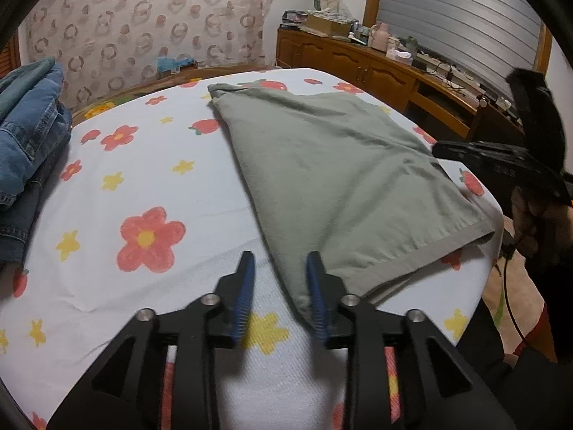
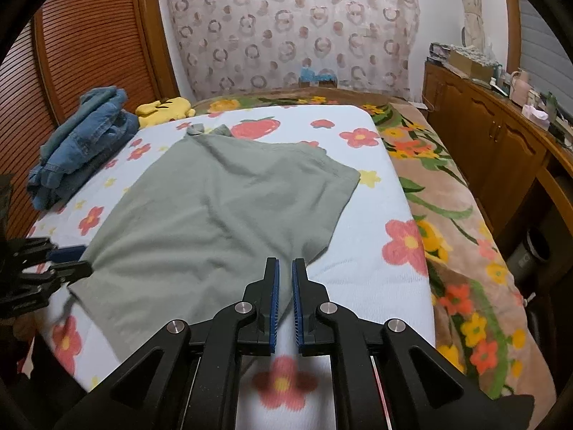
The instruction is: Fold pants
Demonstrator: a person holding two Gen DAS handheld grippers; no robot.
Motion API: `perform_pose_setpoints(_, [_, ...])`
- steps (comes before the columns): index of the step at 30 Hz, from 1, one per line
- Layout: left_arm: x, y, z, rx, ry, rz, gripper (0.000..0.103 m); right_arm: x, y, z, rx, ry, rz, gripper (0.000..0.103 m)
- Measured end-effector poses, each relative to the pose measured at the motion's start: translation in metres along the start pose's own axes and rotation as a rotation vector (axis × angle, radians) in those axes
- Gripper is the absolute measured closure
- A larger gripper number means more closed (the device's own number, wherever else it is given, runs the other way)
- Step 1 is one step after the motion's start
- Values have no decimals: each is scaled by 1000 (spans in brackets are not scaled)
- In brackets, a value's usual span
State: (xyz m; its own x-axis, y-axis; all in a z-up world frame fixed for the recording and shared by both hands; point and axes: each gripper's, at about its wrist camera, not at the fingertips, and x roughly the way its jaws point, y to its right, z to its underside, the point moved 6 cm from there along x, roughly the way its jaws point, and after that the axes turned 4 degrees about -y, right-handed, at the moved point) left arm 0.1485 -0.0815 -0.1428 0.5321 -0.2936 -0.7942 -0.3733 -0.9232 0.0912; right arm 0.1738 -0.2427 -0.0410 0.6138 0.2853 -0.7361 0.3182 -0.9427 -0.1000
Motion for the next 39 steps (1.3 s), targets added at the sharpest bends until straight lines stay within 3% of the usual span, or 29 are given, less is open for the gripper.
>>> perform_pose_setpoints(3, [0,-1,-1,-2,0,-9,59,-8,-6,6,-6,8,-9,94])
perform_pose_setpoints(5, [-1,-1,-1,-3,-1,-8,57,-13,-10,10,-8,12,-19,87])
perform_pose_setpoints(9, [-4,-1,-4,-6,17,-8,27,-18,-16,15,-11,15,-30,74])
perform_pose_setpoints(10, [-5,-1,-4,-8,22,-5,25,-19,-17,17,-10,14,-34,72])
perform_pose_setpoints(14, [-9,0,-7,-5,33,-10,24,-20,-20,21,-17,10,-47,69])
perform_pose_setpoints(19, [-13,1,-8,-12,48,-12,24,-19,-21,26,-3,3,-54,55])
perform_pose_setpoints(26, [-17,2,-6,-13,57,-5,24,-17,-23,35,9,-14,-34,54])
perform_pose_setpoints(39, [-7,11,1,6,21,32,46,-21,-31,44,19,-19,-40,54])
